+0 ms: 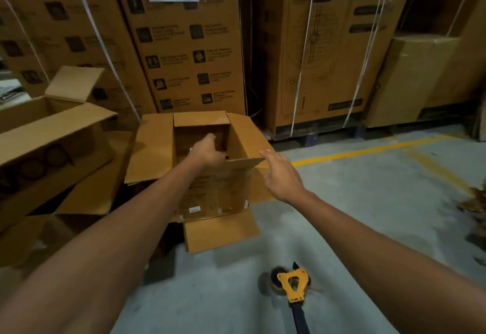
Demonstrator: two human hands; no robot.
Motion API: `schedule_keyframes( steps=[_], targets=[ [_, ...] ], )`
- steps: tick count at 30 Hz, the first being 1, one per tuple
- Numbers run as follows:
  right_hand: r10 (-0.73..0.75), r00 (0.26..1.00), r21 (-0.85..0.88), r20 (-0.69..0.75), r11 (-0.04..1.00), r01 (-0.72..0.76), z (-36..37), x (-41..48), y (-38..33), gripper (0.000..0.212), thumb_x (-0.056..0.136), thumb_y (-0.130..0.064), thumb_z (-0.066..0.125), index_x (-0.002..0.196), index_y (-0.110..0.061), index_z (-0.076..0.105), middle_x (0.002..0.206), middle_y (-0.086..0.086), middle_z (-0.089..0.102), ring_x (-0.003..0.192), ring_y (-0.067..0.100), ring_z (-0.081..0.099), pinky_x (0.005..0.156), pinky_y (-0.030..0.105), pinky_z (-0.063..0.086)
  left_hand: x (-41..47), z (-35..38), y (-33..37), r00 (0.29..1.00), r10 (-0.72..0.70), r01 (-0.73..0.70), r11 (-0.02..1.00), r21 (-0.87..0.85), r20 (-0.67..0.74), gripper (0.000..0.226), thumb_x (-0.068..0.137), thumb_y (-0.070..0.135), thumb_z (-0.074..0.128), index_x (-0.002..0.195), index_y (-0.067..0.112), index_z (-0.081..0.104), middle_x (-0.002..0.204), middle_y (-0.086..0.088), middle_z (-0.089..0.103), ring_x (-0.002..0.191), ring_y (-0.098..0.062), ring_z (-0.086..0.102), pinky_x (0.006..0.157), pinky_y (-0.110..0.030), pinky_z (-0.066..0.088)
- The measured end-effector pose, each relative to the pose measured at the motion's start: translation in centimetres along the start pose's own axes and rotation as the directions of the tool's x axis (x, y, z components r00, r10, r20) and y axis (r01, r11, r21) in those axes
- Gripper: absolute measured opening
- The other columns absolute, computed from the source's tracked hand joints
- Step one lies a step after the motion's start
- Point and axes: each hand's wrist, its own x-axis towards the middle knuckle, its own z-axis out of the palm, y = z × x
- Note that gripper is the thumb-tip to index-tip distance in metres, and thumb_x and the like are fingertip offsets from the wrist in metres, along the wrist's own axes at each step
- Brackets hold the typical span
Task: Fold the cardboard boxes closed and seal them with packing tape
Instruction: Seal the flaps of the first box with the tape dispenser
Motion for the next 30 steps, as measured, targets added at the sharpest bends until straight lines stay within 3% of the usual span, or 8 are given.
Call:
schedule_keyframes(
  steps=[3, 7, 11, 14, 19, 23, 27, 30],
  targets=[
    [0.012, 1.000, -0.042, 0.010, 0.999, -0.011, 2.2, 3.1, 1.2, 0.056, 0.096, -0.008, 0.053, 0.149, -0.023, 0.040, 0.157, 0.002, 0.035, 0.142, 0.024, 0.032, 0.112, 0.038, 0.035, 3.0, 2.4, 0.0, 0.966, -0.080, 0.003, 0.955, 0.297, 0.247, 0.079, 0.088, 0.028, 0.072, 0.152, 0.017, 0.026, 0.153, -0.015, 0.035, 0.142, -0.036, 0.032, 0.112, -0.049, 0.035],
    [0.070, 0.989, -0.037, 0.131, 0.997, -0.065, 5.8, 5.8, 3.1, 0.039, 0.093, -0.011, 0.054, 0.129, -0.024, 0.062, 0.132, 0.002, 0.059, 0.120, 0.024, 0.055, 0.098, 0.040, 0.051, 6.3, 5.9, -2.5, 0.881, -0.147, -0.039, 0.925, 0.378, 0.450, 0.083, 0.086, 0.039, 0.073, 0.151, 0.016, 0.026, 0.150, -0.011, 0.036, 0.136, -0.033, 0.039, 0.107, -0.045, 0.039],
    [0.136, 0.959, 0.019, 0.248, 0.989, -0.145, 9.6, 5.9, 5.6, 0.033, 0.086, -0.016, 0.056, 0.115, -0.024, 0.071, 0.121, 0.002, 0.067, 0.110, 0.025, 0.062, 0.092, 0.041, 0.054, 7.6, 10.8, -5.7, 0.829, -0.150, -0.193, 0.827, 0.528, 0.538, 0.127, 0.066, 0.085, 0.061, 0.158, 0.026, -0.003, 0.165, -0.011, -0.014, 0.151, -0.039, -0.010, 0.117, -0.062, 0.003],
    [0.144, 0.955, 0.037, 0.261, 0.987, -0.159, 12.6, 5.1, 7.5, 0.022, 0.084, -0.027, 0.060, 0.101, -0.024, 0.073, 0.107, 0.001, 0.066, 0.104, 0.026, 0.061, 0.083, 0.036, 0.054, 7.7, 13.0, -6.5, 0.888, -0.057, -0.203, 0.841, 0.502, 0.456, 0.123, 0.065, 0.092, 0.049, 0.158, 0.029, -0.001, 0.165, -0.008, -0.016, 0.150, -0.036, -0.016, 0.115, -0.065, -0.006],
    [0.158, 0.975, 0.117, 0.158, 0.977, -0.177, 16.2, 4.2, 9.1, 0.036, 0.093, -0.017, 0.054, 0.128, -0.014, 0.061, 0.139, 0.011, 0.051, 0.131, 0.028, 0.042, 0.109, 0.037, 0.038, 9.6, 14.6, -8.1, 0.976, 0.042, -0.180, 0.714, 0.677, 0.215, 0.120, 0.064, 0.089, 0.058, 0.155, 0.021, 0.019, 0.156, -0.010, 0.032, 0.144, -0.034, 0.022, 0.114, -0.059, 0.019],
    [0.327, 0.934, 0.305, 0.142, 0.883, -0.356, 17.3, 3.3, 11.4, 0.041, 0.093, -0.018, 0.060, 0.133, -0.012, 0.056, 0.136, 0.010, 0.056, 0.126, 0.026, 0.051, 0.105, 0.037, 0.043, 10.5, 14.7, -9.3, 0.987, 0.044, -0.130, 0.789, 0.601, 0.155, 0.088, 0.062, 0.069, 0.078, 0.129, 0.022, 0.044, 0.129, -0.008, 0.058, 0.125, -0.032, 0.047, 0.110, -0.057, 0.028],
    [0.443, 0.871, 0.265, 0.215, 0.832, -0.488, 19.8, 0.1, 15.6, 0.039, 0.094, -0.016, 0.059, 0.132, -0.013, 0.057, 0.135, 0.009, 0.057, 0.123, 0.025, 0.054, 0.102, 0.035, 0.045, 9.7, 17.7, -10.3, 0.990, 0.144, -0.102, 0.736, 0.669, -0.007, 0.080, 0.074, 0.050, 0.079, 0.134, 0.014, 0.039, 0.145, -0.018, 0.042, 0.138, -0.038, 0.034, 0.116, -0.063, 0.020],
    [0.507, 0.815, 0.232, 0.280, 0.788, -0.570, 22.1, -2.7, 18.7, 0.034, 0.092, -0.016, 0.059, 0.126, -0.013, 0.061, 0.128, 0.011, 0.061, 0.117, 0.027, 0.059, 0.096, 0.037, 0.049, 7.6, 22.8, -10.7, 0.892, 0.441, -0.246, 0.658, 0.711, -0.100, 0.070, 0.087, 0.017, 0.064, 0.149, 0.011, 0.032, 0.162, -0.025, 0.007, 0.150, -0.042, 0.003, 0.117, -0.064, 0.004]
  ],
)
